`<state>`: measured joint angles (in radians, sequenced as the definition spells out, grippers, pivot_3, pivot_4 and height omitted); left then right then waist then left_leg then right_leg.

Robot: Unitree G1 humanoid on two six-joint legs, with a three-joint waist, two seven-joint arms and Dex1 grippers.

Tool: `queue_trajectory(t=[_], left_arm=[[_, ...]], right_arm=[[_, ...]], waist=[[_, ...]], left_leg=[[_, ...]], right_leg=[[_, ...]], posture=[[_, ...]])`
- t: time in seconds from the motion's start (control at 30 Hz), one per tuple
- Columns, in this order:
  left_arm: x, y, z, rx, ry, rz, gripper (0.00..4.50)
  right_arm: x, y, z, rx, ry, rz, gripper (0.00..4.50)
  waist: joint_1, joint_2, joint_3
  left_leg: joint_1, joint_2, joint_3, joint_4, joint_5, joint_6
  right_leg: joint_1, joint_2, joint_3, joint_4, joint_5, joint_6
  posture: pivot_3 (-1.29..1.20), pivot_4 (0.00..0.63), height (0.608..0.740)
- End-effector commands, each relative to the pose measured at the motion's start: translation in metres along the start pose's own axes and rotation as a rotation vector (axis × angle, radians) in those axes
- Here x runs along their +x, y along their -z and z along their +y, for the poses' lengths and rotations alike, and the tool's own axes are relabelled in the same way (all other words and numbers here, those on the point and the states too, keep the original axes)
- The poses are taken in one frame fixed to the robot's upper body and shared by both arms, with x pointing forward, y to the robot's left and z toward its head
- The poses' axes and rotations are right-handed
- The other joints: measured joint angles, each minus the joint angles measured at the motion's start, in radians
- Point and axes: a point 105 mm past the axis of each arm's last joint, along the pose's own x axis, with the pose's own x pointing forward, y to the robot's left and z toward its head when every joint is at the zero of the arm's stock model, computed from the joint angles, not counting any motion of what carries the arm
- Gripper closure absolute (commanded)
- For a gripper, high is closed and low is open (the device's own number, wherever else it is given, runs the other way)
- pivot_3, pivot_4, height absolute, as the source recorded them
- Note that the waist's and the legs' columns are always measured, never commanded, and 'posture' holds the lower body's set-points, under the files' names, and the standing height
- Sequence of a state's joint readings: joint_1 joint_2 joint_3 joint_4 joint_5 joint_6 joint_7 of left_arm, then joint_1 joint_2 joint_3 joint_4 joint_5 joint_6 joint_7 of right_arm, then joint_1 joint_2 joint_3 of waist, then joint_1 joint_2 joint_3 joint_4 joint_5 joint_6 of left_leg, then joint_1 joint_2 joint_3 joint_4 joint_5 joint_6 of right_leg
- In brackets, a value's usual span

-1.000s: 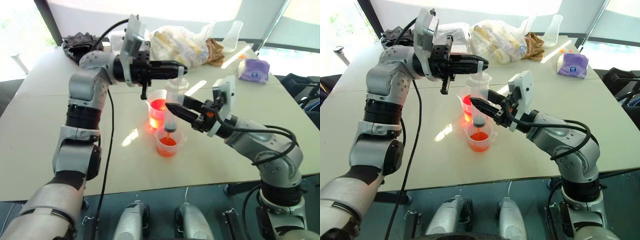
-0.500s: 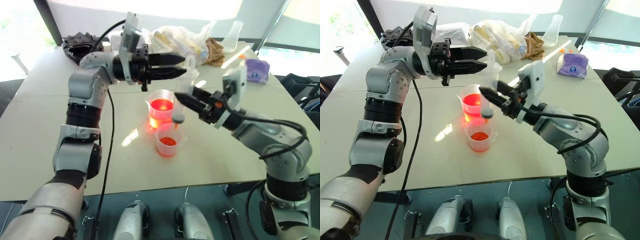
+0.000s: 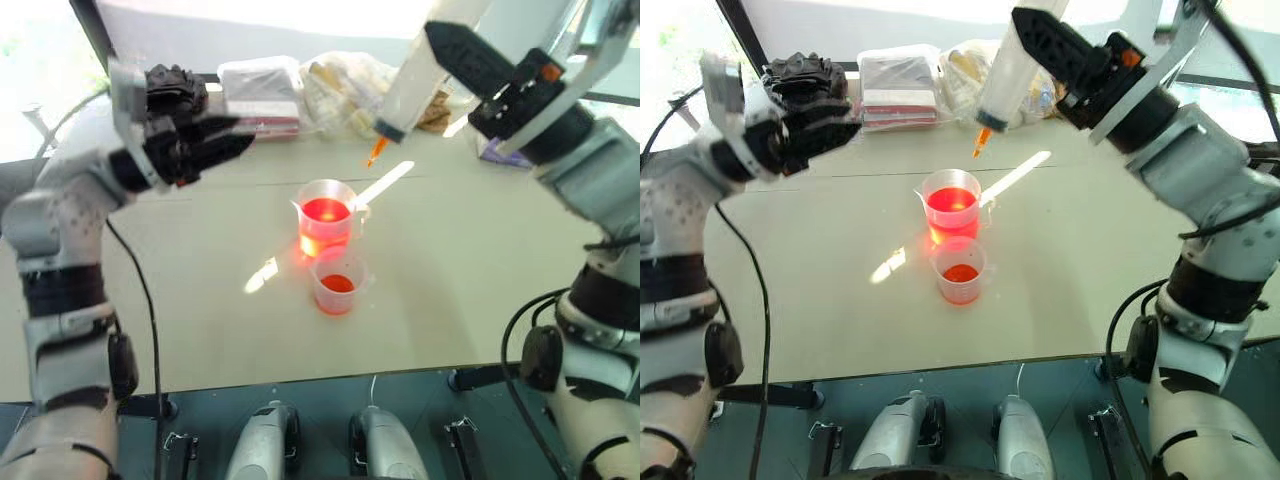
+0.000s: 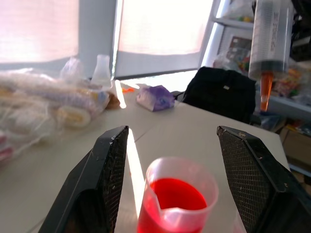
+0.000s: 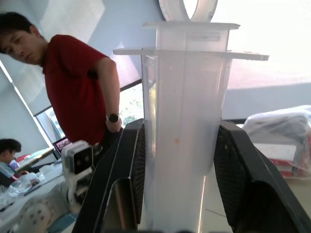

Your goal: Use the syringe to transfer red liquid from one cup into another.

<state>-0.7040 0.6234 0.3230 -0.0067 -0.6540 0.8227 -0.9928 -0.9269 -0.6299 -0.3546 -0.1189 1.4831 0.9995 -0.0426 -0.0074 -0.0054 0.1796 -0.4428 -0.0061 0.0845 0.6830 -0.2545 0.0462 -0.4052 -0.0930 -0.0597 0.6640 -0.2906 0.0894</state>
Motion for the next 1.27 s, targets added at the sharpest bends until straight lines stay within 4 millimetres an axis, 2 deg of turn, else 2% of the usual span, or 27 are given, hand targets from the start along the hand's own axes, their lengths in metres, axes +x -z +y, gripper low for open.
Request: queue_trajectory(t=[0.03, 0.1, 0.17, 0.33, 0.5, 0.6, 0.7, 0.8, 0.93, 1.0, 1.1, 1.17, 1.2, 1.27], left_arm=[[-0.01, -0.003, -0.027, 0.081, -0.007, 0.005, 1.44], [-0.017, 0.012, -0.038, 0.078, -0.016, 0.05, 1.44], [-0.026, 0.024, -0.049, 0.083, -0.006, 0.1, 1.44], [-0.037, 0.035, -0.068, 0.106, 0.048, 0.177, 1.44], [-0.043, 0.039, -0.066, 0.171, 0.034, 0.229, 1.44], [-0.044, 0.042, -0.064, 0.191, 0.027, 0.249, 1.42], [-0.044, 0.042, -0.062, 0.198, 0.016, 0.248, 1.42], [-0.044, 0.043, -0.061, 0.194, 0.006, 0.247, 1.42], [-0.046, 0.043, -0.055, 0.184, -0.034, 0.237, 1.42], [-0.047, 0.043, -0.053, 0.179, -0.052, 0.231, 1.42], [-0.05, 0.046, -0.051, 0.147, -0.08, 0.218, 1.42], [-0.051, 0.048, -0.05, 0.135, -0.09, 0.215, 1.42], [-0.052, 0.051, -0.049, 0.125, -0.099, 0.219, 1.42], [-0.055, 0.056, -0.044, 0.102, -0.129, 0.221, 1.42]], right_arm=[[-0.012, 0.028, -0.05, 0.029, 0.182, 0.269, 3.0], [-0.022, 0.053, -0.08, 0.081, 0.297, 0.449, 3.0], [-0.028, 0.078, -0.099, 0.151, 0.366, 0.611, 3.0], [-0.03, 0.109, -0.121, 0.265, 0.426, 0.792, 3.0], [-0.033, 0.138, -0.141, 0.25, 0.475, 0.905, 3.0], [-0.036, 0.148, -0.15, 0.218, 0.487, 0.95, 1.62], [-0.041, 0.158, -0.158, 0.186, 0.504, 0.989, 0.03], [-0.04, 0.15, -0.162, 0.155, 0.508, 0.961, 0.03], [-0.038, 0.114, -0.163, 0.026, 0.458, 0.903, 0.03], [-0.036, 0.095, -0.155, -0.038, 0.383, 0.856, 0.03], [-0.033, 0.064, -0.133, -0.144, 0.232, 0.687, 0.03], [-0.036, 0.056, -0.124, -0.2, 0.199, 0.619, 0.03], [-0.042, 0.053, -0.121, -0.289, 0.188, 0.54, 0.03], [-0.064, 0.058, -0.117, -0.423, 0.199, 0.433, 0.03]], waist=[[0.0, 0.0, 0.0], [-0.007, 0.0, 0.0], [-0.014, 0.0, 0.0], [-0.014, 0.004, 0.001], [-0.011, 0.004, 0.001], [-0.01, 0.004, 0.001], [-0.014, 0.005, 0.001], [-0.014, 0.004, 0.001], [-0.012, 0.005, 0.001], [-0.01, 0.007, 0.003], [-0.01, 0.007, 0.002], [-0.01, 0.006, 0.002], [-0.01, 0.006, 0.001], [-0.008, 0.005, 0.001]], left_leg=[[0.0, -0.001, 0.0, 0.0, 0.0, 0.001], [0.0, -0.002, 0.001, 0.0, -0.001, 0.002], [0.0, -0.002, 0.002, 0.0, -0.001, 0.002], [0.0, -0.002, 0.002, -0.005, 0.0, 0.0], [0.0, -0.002, 0.002, -0.005, 0.0, 0.0], [0.0, -0.003, 0.002, -0.005, -0.001, 0.0], [0.0, -0.003, 0.002, -0.005, -0.001, 0.0], [0.0, -0.003, 0.002, -0.005, -0.001, 0.0], [0.0, -0.003, 0.002, -0.005, -0.003, -0.003], [-0.002, -0.004, 0.002, -0.006, -0.003, -0.003], [-0.001, -0.004, 0.002, -0.01, -0.003, -0.003], [0.0, -0.004, 0.002, -0.015, -0.002, -0.003], [0.001, -0.004, 0.002, -0.016, 0.0, -0.003], [0.001, -0.004, 0.001, -0.019, 0.001, -0.004]], right_leg=[[0.0, -0.001, 0.0, 0.0, 0.0, 0.0], [0.0, -0.003, 0.0, -0.002, 0.0, 0.0], [0.0, -0.003, 0.001, -0.002, 0.0, -0.001], [-0.004, -0.002, 0.001, -0.001, 0.0, -0.001], [-0.003, -0.002, 0.001, -0.001, 0.0, -0.001], [-0.004, -0.003, 0.001, -0.002, 0.0, -0.001], [-0.004, -0.004, 0.001, -0.002, 0.0, -0.001], [-0.004, -0.004, 0.001, -0.002, 0.0, 0.0], [-0.004, -0.004, 0.001, -0.002, 0.0, -0.001], [-0.005, -0.005, 0.001, -0.002, 0.0, -0.001], [-0.005, -0.005, 0.001, -0.005, 0.0, 0.0], [-0.005, -0.005, 0.001, -0.008, 0.0, 0.0], [-0.004, -0.004, 0.001, -0.009, 0.0, 0.0], [-0.004, -0.004, 0.0, -0.011, 0.0, 0.0]], posture=[[0.0, 0.15, 0.74], [0.0, 0.15, 0.74], [0.0, 0.15, 0.74], [0.0, 0.15, 0.74], [0.0, 0.15, 0.74], [0.0, 0.15, 0.74], [0.0, 0.15, 0.74], [0.0, 0.15, 0.74], [0.0, 0.15, 0.74], [0.0, 0.15, 0.74], [0.0, 0.15, 0.74], [0.0, 0.15, 0.74], [0.0, 0.15, 0.74], [0.0, 0.15, 0.74]])
